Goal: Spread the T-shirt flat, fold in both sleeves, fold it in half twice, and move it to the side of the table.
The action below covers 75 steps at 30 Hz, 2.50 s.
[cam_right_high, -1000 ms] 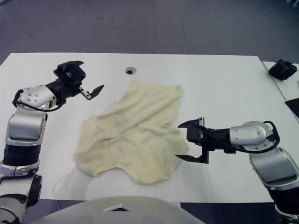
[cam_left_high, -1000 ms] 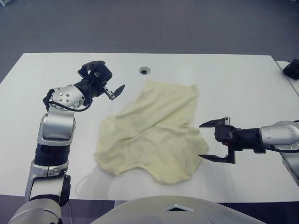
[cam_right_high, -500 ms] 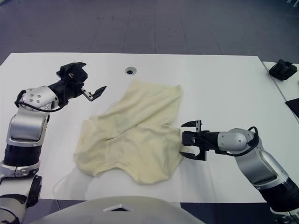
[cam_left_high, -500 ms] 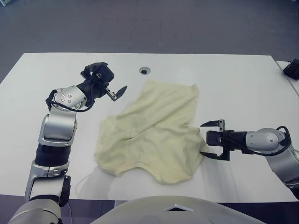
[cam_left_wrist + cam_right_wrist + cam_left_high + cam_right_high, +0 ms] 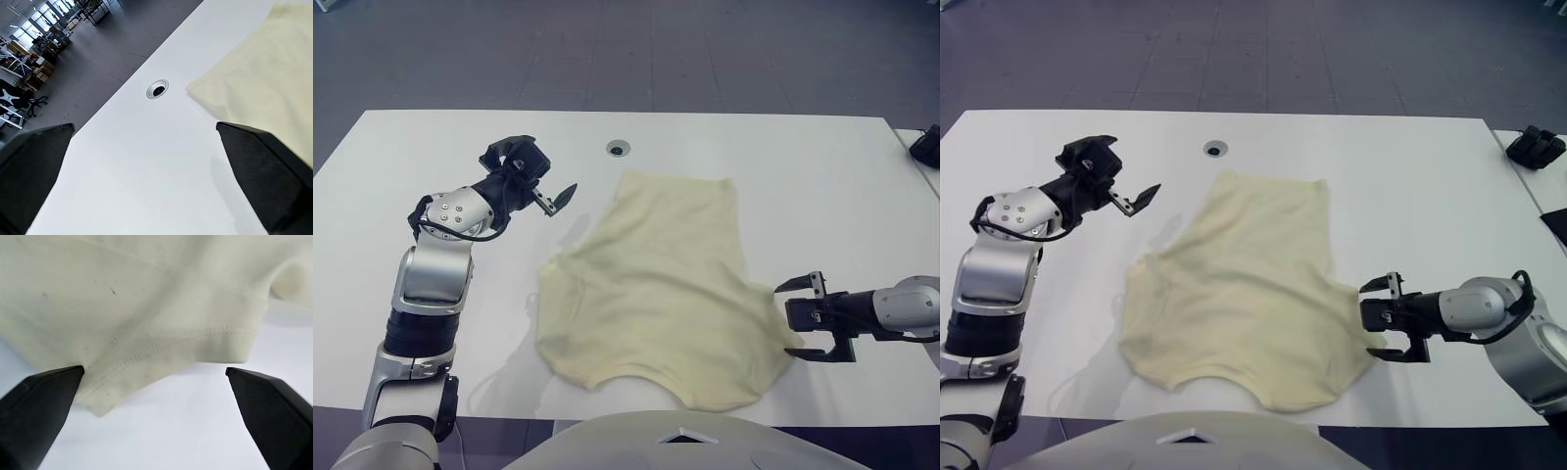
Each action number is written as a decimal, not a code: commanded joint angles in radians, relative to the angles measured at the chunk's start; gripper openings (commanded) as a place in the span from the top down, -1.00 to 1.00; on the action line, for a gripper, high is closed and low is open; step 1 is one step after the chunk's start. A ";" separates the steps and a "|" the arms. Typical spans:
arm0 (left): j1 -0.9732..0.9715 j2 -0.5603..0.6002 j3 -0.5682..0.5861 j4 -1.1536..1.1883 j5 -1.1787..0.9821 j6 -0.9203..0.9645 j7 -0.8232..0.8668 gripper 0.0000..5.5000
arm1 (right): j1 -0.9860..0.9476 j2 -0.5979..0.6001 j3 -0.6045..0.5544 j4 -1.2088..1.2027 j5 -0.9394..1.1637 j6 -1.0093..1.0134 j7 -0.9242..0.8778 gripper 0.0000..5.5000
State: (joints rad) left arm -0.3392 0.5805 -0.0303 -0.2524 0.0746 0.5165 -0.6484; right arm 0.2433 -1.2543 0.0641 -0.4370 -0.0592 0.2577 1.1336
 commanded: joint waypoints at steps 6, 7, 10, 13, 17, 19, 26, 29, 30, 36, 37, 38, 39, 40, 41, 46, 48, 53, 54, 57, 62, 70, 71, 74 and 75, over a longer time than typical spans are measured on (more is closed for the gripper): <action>0.170 0.063 0.140 -0.124 -0.169 0.171 -0.093 -0.95 | -0.105 0.089 -0.109 -0.016 0.147 0.128 -0.017 -0.96; 0.216 0.084 0.180 -0.142 -0.217 0.206 -0.132 -0.95 | -0.143 0.126 -0.147 -0.030 0.208 0.182 -0.039 -0.96; 0.378 0.166 0.301 -0.159 -0.369 0.306 -0.284 -0.95 | -0.192 0.222 -0.270 -0.076 0.351 0.335 -0.119 -0.96; 0.465 0.178 0.409 -0.108 -0.497 0.454 -0.332 -0.95 | -0.234 0.297 -0.303 -0.072 0.395 0.422 -0.221 -0.96; 0.507 0.219 0.348 -0.062 -0.551 0.487 -0.384 -0.95 | -0.196 0.360 -0.345 -0.143 0.425 0.501 -0.320 -0.96; 0.496 0.209 0.325 -0.042 -0.572 0.504 -0.380 -0.95 | -0.206 0.372 -0.343 -0.151 0.437 0.522 -0.345 -0.96; 0.358 0.127 0.231 0.140 -0.575 0.532 -0.276 -0.76 | -0.215 0.386 -0.348 -0.170 0.464 0.558 -0.401 -0.96; 0.367 0.101 0.242 0.127 -0.617 0.553 -0.253 -0.55 | -0.251 0.381 -0.314 -0.147 0.469 0.549 -0.402 -0.96; 0.369 0.097 0.237 0.121 -0.621 0.552 -0.246 -0.51 | -0.262 0.380 -0.303 -0.139 0.469 0.546 -0.400 -0.96; 0.347 0.098 0.199 0.157 -0.624 0.518 -0.225 -0.09 | -0.290 0.378 -0.288 -0.117 0.474 0.538 -0.405 -0.96; 0.340 0.097 0.195 0.172 -0.619 0.512 -0.218 -0.05 | -0.293 0.377 -0.286 -0.114 0.475 0.537 -0.404 -0.96; 0.334 0.095 0.193 0.185 -0.617 0.508 -0.209 0.02 | -0.301 0.377 -0.279 -0.107 0.473 0.532 -0.403 -0.96; 0.328 0.091 0.192 0.194 -0.618 0.507 -0.203 0.07 | -0.304 0.377 -0.276 -0.103 0.471 0.529 -0.404 -0.96; 0.322 0.089 0.189 0.197 -0.623 0.507 -0.200 0.14 | -0.303 0.378 -0.275 -0.103 0.471 0.528 -0.405 -0.96; 0.319 0.085 0.185 0.198 -0.626 0.507 -0.196 0.22 | -0.308 0.378 -0.269 -0.098 0.470 0.524 -0.405 -0.96; 0.306 0.076 0.171 0.185 -0.653 0.514 -0.190 0.52 | -0.313 0.377 -0.261 -0.093 0.470 0.520 -0.408 -0.96; 0.304 0.081 0.172 0.180 -0.664 0.517 -0.190 0.66 | -0.314 0.377 -0.257 -0.090 0.469 0.519 -0.409 -0.96; 0.288 0.085 0.181 0.201 -0.657 0.512 -0.168 0.96 | -0.323 0.382 -0.245 -0.081 0.465 0.513 -0.415 -0.96; 0.278 0.082 0.184 0.217 -0.648 0.508 -0.155 0.99 | -0.324 0.383 -0.242 -0.079 0.464 0.512 -0.416 -0.96; 0.231 0.073 0.196 0.290 -0.619 0.492 -0.101 0.99 | -0.326 0.383 -0.240 -0.074 0.463 0.509 -0.422 -0.96; 0.143 0.085 0.221 0.435 -0.575 0.454 -0.031 0.99 | -0.333 0.384 -0.239 -0.064 0.455 0.507 -0.439 -0.96; 0.063 0.124 0.227 0.466 -0.553 0.452 -0.016 0.99 | -0.334 0.402 -0.232 -0.065 0.445 0.513 -0.469 -0.96; 0.065 0.131 0.227 0.437 -0.557 0.469 -0.015 0.99 | -0.325 0.405 -0.238 -0.075 0.447 0.518 -0.476 -0.96; 0.088 0.158 0.241 0.299 -0.580 0.557 -0.008 0.99 | -0.285 0.421 -0.256 -0.110 0.452 0.531 -0.503 -0.96; 0.102 0.168 0.251 0.247 -0.590 0.593 -0.002 0.99 | -0.275 0.428 -0.258 -0.115 0.452 0.531 -0.509 -0.96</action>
State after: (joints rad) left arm -0.2610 0.7088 0.2005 0.0844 -0.4978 1.0471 -0.6616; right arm -0.0557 -0.8384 -0.1821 -0.5330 0.3929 0.7770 0.6401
